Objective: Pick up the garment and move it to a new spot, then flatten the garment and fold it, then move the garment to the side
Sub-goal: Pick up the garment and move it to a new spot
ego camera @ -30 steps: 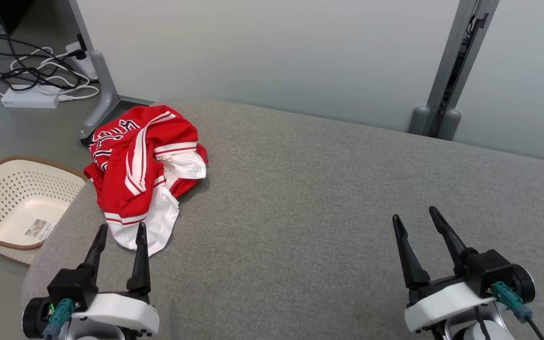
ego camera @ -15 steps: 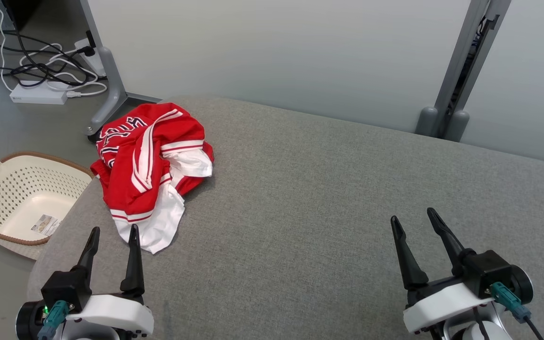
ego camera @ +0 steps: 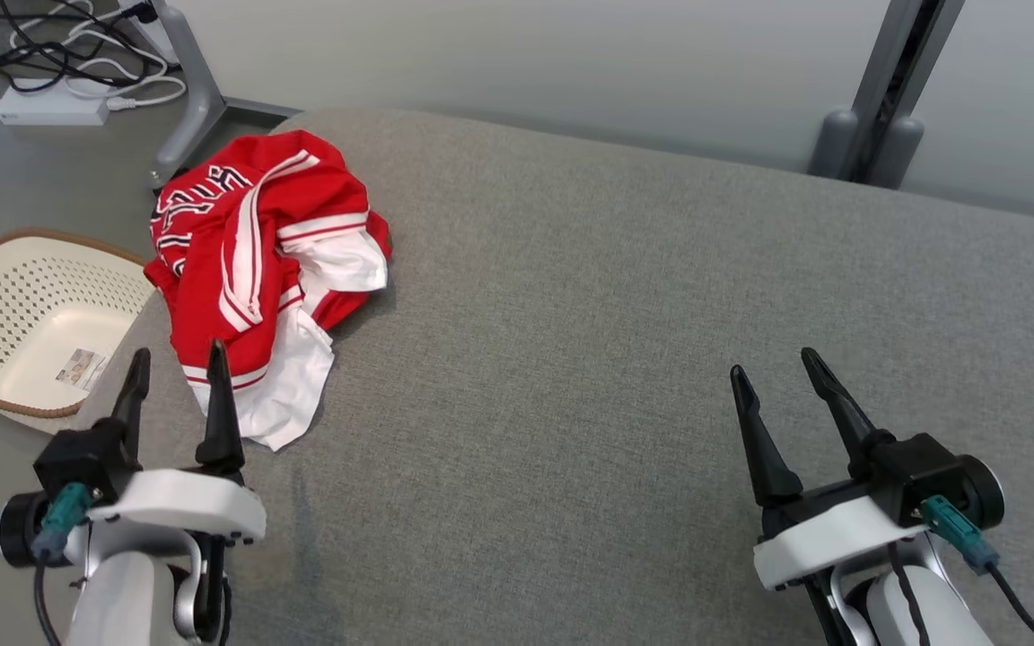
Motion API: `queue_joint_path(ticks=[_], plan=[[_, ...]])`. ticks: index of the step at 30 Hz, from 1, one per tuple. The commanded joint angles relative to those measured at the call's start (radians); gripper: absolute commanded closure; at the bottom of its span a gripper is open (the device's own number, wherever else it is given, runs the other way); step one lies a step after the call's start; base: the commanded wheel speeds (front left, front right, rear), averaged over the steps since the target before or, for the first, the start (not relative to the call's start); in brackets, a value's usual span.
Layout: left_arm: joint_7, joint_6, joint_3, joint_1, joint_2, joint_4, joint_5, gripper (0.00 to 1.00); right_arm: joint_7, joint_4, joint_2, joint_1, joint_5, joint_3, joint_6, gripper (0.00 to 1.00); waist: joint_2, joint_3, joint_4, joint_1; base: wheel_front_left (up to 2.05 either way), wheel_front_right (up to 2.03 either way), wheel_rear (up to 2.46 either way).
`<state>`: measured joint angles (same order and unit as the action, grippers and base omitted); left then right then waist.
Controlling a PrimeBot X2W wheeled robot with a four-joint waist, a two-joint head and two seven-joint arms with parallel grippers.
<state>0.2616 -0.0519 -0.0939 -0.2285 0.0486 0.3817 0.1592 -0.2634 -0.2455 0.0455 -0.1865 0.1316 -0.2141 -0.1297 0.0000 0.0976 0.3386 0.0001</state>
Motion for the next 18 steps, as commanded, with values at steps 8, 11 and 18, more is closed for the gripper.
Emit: queue_joint_path(ticks=[8, 11, 18], plan=[[0.003, -0.023, -0.067, -0.193, 0.01, 0.079, 0.029, 0.0, -0.004, -0.001, 0.009, -0.086, -0.006, -0.032, -0.002, 0.0, 0.0, 0.17, -0.005, -0.0001, 0.0, 0.0, 0.0], [0.003, -0.033, -0.092, -0.261, 0.022, 0.13, 0.04, 0.0, -0.004, -0.001, 0.009, -0.106, -0.021, -0.032, -0.002, 0.0, 0.0, 0.207, -0.01, -0.0001, 0.0, 0.0, 0.0], [0.003, -0.052, -0.096, -0.43, 0.059, 0.3, 0.036, 0.0, -0.004, 0.004, 0.009, -0.134, -0.054, -0.007, -0.002, 0.0, 0.0, 0.272, -0.012, -0.0001, 0.0, 0.0, 0.0]])
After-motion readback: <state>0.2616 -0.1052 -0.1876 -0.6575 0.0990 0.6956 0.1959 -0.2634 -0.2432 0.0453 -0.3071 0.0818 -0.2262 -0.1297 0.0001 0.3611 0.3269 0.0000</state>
